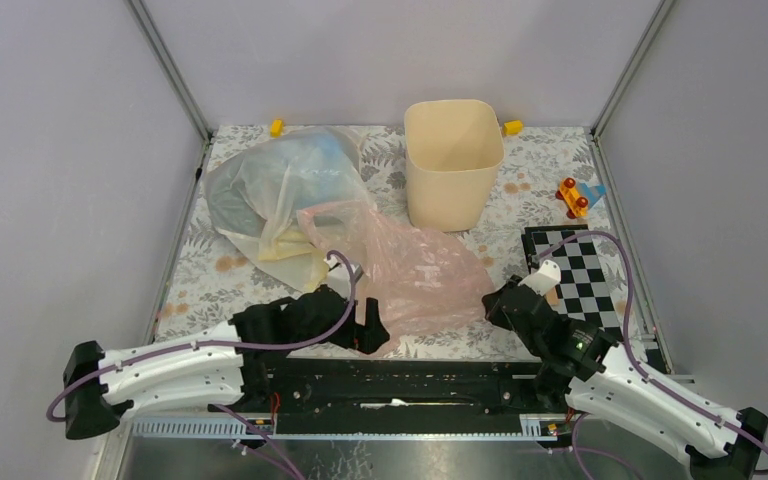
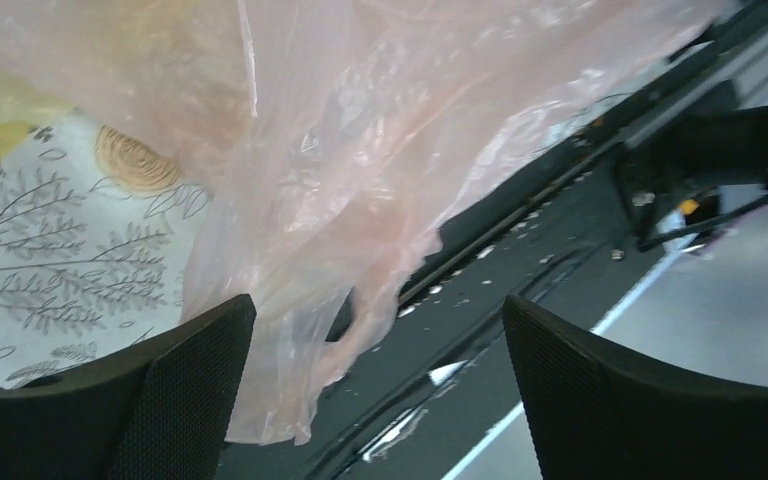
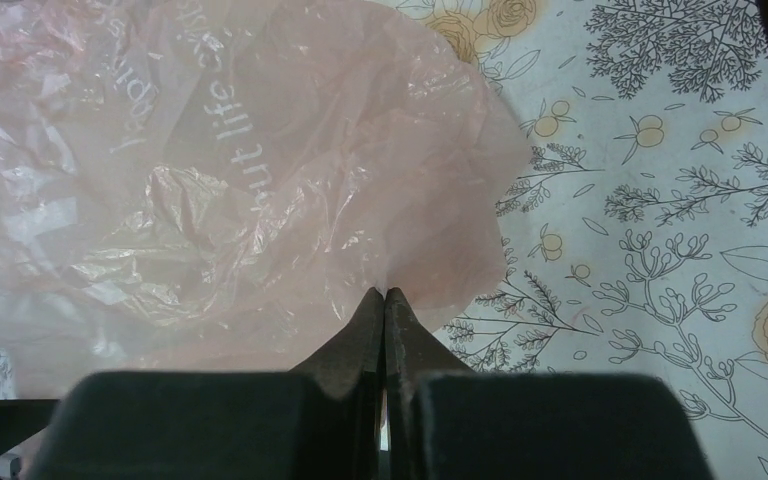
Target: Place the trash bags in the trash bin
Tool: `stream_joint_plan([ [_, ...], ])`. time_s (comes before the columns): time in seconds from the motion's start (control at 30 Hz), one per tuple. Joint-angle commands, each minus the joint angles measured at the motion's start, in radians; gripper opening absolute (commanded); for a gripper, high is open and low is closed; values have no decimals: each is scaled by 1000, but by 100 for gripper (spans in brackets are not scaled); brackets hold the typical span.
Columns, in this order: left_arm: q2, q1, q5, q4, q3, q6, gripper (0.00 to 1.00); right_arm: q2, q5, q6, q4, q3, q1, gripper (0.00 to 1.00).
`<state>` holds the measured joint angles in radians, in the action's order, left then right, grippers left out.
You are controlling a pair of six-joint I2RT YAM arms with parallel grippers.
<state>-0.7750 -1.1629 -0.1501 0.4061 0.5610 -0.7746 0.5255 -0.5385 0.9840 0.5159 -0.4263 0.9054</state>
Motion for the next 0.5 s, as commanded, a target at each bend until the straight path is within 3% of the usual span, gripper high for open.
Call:
stream_joint_plan([
  [0.0,-53,-1,-97,72,43,-5,93,0,-17,-14,-24,-48,4,0],
  [0.17,-74,-1,-303,255,74,-95,82,-20,-41,-18,-1,-53,4,0],
  [0.4,-2,-1,-417,326,72,-189,84,-41,-74,-19,35,-61,4,0],
  [0.47,17,-1,-389,316,74,-186,91,-47,-74,-18,35,-61,4,0],
])
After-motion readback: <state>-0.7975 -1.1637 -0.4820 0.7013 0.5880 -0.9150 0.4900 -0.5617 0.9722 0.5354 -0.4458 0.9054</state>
